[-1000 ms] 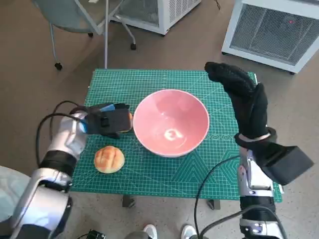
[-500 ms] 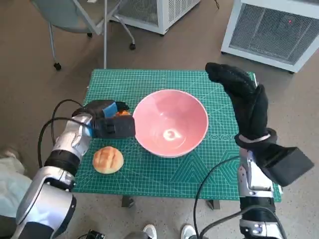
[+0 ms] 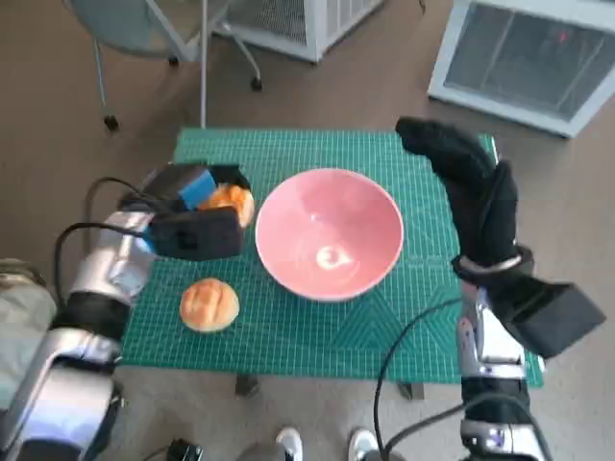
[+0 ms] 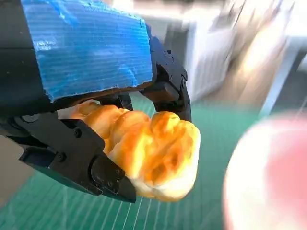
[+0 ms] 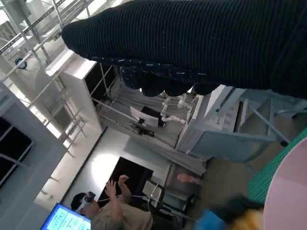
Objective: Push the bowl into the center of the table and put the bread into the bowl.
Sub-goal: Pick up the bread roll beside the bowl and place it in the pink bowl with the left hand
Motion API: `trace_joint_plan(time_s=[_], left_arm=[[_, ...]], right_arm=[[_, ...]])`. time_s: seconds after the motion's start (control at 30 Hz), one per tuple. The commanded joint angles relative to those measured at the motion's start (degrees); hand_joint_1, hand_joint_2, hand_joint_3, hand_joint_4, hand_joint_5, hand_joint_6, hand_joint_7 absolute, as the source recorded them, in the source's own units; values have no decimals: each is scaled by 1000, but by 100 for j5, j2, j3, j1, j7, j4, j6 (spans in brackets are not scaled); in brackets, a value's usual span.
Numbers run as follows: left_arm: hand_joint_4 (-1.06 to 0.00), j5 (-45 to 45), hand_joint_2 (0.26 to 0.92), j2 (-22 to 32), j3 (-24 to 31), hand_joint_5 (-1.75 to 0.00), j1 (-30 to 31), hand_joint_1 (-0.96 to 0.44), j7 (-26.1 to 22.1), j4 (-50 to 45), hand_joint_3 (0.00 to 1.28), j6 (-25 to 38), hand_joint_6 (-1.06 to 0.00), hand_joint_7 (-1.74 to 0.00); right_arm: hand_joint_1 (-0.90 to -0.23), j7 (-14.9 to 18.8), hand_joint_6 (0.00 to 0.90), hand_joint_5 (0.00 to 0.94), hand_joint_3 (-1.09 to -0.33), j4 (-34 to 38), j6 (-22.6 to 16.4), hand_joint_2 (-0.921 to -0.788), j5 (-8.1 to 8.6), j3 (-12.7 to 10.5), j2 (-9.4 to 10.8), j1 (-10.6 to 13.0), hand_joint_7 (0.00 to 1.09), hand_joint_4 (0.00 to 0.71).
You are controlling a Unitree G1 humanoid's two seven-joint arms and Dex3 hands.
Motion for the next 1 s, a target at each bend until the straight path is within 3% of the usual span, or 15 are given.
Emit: trace_joint_plan(time_s=[0.03, 0.27, 0.5, 0.87, 1.0], left_arm=[[-728, -349, 919, 274, 550, -1124, 425, 3, -132, -1559, 47, 59, -638, -1152], [-768, -387, 919, 263, 882, -1127, 715, 2, -120, -2704, 26, 191, -654, -1089], [-787, -314, 918, 23, 874, -1115, 919, 1, -157, -3566, 21, 285, -656, -1076], [-767, -348, 913, -400, 428, -1158, 798, 1, -663, -3780, 30, 145, -680, -1029], [-748, -169, 919, -662, 136, -1163, 678, 1, -764, -3680, 44, 205, -639, -1088]], right_arm=[[-705, 8, -1, 0, -738, 74, 28, -921, 5, 17, 12, 124, 533, 145], [-707, 29, -1, 1, -737, 83, 9, -921, 34, 7, 10, 137, 532, 144], [-701, 28, -1, 5, -738, 59, 16, -921, 56, 1, 13, 160, 531, 153], [-700, 48, -1, 11, -737, 84, -4, -921, 102, -18, 8, 191, 526, 168], [-700, 43, -1, 13, -737, 67, -13, -921, 108, -18, 15, 214, 526, 173]])
